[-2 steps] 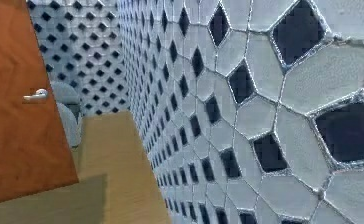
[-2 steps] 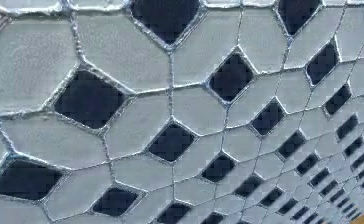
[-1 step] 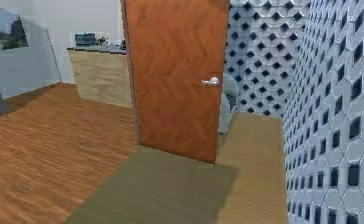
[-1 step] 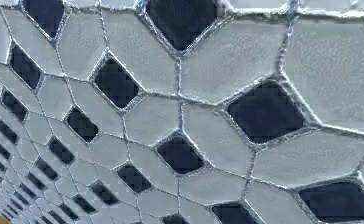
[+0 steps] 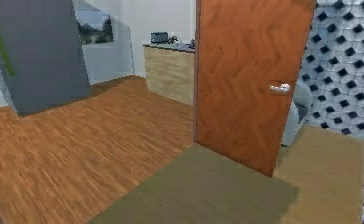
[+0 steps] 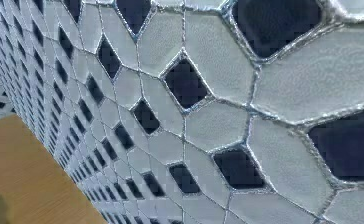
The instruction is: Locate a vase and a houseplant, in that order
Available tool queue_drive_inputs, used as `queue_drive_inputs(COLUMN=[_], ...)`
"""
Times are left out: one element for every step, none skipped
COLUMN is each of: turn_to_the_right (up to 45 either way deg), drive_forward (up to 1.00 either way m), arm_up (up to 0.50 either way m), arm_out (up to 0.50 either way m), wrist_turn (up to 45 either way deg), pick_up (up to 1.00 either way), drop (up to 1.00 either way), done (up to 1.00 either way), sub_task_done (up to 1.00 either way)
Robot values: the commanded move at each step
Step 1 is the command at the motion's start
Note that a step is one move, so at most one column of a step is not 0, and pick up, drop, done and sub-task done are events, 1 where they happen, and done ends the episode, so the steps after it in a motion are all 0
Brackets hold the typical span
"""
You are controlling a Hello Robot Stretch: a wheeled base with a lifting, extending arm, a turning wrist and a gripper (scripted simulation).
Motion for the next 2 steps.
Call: queue_drive_inputs(turn_to_the_right=[0.0, 36.0], drive_forward=[0.2, 0.0], arm_up=[0.0, 0.0], arm_out=[0.0, 0.0], wrist_turn=[0.0, 0.0], pick_up=[0.0, 0.0], drop=[0.0, 0.0], done=[0.0, 0.0], sub_task_done=[0.0, 0.0])
